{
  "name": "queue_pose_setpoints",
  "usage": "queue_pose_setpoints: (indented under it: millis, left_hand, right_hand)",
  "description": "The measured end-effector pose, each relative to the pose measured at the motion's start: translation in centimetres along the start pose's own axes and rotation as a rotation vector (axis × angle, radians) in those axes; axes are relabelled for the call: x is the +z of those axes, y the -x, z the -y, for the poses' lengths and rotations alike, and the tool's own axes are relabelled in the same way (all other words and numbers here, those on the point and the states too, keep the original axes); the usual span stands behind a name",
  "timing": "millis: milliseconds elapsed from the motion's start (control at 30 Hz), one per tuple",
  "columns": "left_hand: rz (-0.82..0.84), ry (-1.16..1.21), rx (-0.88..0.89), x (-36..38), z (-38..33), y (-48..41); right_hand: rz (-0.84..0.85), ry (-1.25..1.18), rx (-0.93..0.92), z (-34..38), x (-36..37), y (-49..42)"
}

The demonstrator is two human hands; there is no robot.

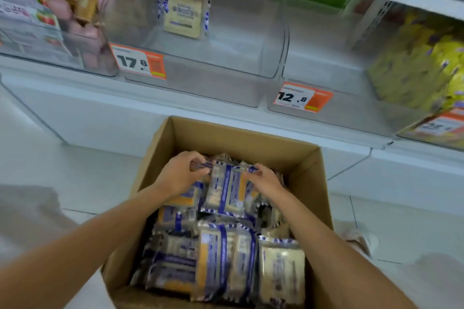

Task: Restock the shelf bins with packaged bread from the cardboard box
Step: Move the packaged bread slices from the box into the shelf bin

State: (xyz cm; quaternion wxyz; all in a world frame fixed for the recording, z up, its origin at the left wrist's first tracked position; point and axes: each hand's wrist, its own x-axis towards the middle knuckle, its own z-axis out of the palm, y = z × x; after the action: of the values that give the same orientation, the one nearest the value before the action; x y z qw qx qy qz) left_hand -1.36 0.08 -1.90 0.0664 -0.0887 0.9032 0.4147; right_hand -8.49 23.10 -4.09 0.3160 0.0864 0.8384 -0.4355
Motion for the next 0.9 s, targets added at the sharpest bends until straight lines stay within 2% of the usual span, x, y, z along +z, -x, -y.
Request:
queue_pose_setpoints:
  millis: [100,167,233,400,500,567,667,767,800,867,900]
  left_hand:
    - [0.07,-0.069,-0.011,1.1,0.0,0.5]
    - [0.13,-0.129,0.033,2.0,-0.3,1.1]
    - [0.203,-0.196,0.094,3.1,-0.4,1.3]
    - [0.368,-0.455,0.205,4.7,1.7,1.1]
    - [0.369,-0.712,0.289,5.0,2.4,1.2]
    - [0.321,-0.74,0.316,5.4,2.0,1.1]
    - [0.212,-0.442,0.257,5.2,0.6,0.6]
    - [0.0,0.153,-0.019,3.6,-1.8,0.0]
    - [-0.016,0.372,-0.116,2.9,-2.5,-0.2]
    - [0.101,0.76,-0.281,1.7,-3.4,-0.4]
    - [0.184,0.876,-0.338,1.1,-3.7,-0.4]
  right_hand:
    - [0.034,0.059,0.017,0.1,2.7,-1.1]
    - [0.006,0.17,-0.051,0.6,3.2,-1.3]
    - [0.063,0.197,-0.073,1.0,3.3,-1.8]
    - [0.158,-0.191,0.033,0.4,3.3,-1.5]
    - [0.137,-0.211,-0.005,-0.9,2.5,-0.7]
    - [0.1,-0.155,-0.038,-1.8,1.6,-0.1]
    - [0.027,-0.147,-0.1,-2.6,-0.2,0.6]
    - [-0.017,-0.26,-0.148,-2.5,-1.9,0.7]
    - [0.003,-0.331,-0.149,-2.1,-2.2,0.8]
    - [0.102,-0.448,-0.142,-1.2,-2.5,0.9]
    - [0.148,-0.478,-0.154,-0.7,-2.4,1.0]
